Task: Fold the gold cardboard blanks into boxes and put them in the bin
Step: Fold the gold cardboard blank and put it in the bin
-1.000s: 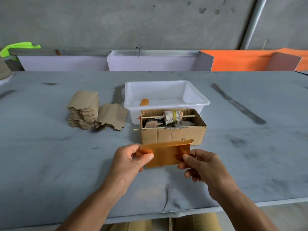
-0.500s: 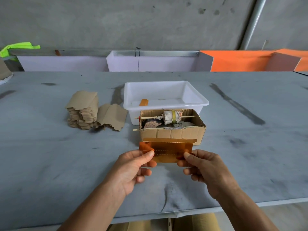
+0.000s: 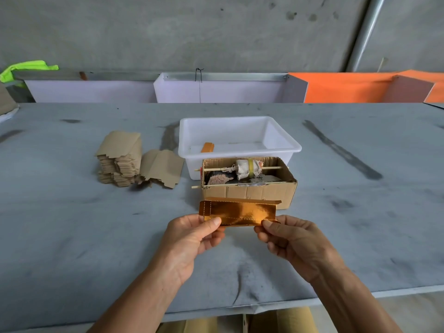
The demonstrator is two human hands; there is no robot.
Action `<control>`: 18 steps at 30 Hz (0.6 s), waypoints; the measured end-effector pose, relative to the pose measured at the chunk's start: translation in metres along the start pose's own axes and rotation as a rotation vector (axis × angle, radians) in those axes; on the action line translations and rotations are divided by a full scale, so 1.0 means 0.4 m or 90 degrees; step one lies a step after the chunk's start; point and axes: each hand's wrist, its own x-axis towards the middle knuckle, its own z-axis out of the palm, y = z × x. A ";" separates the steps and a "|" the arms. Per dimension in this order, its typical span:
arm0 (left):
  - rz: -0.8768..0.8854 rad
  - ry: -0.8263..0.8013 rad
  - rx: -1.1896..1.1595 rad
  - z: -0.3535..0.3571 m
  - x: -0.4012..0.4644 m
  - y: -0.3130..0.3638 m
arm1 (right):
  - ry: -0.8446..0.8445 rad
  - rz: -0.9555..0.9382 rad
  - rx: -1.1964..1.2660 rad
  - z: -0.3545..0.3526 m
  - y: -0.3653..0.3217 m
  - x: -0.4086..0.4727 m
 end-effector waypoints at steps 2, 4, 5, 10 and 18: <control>0.025 0.017 -0.005 0.003 0.000 -0.003 | 0.014 -0.021 0.005 0.000 0.007 0.001; 0.057 0.041 -0.003 0.009 0.001 -0.006 | 0.034 -0.035 0.017 0.003 0.015 0.001; 0.075 0.055 -0.001 0.012 0.001 -0.009 | 0.046 -0.044 0.020 0.007 0.018 0.002; 0.161 0.116 -0.008 0.037 0.003 -0.032 | 0.137 -0.135 0.004 0.035 0.025 0.007; 0.176 0.149 -0.172 0.080 0.003 -0.038 | 0.157 -0.212 0.031 0.052 0.032 0.010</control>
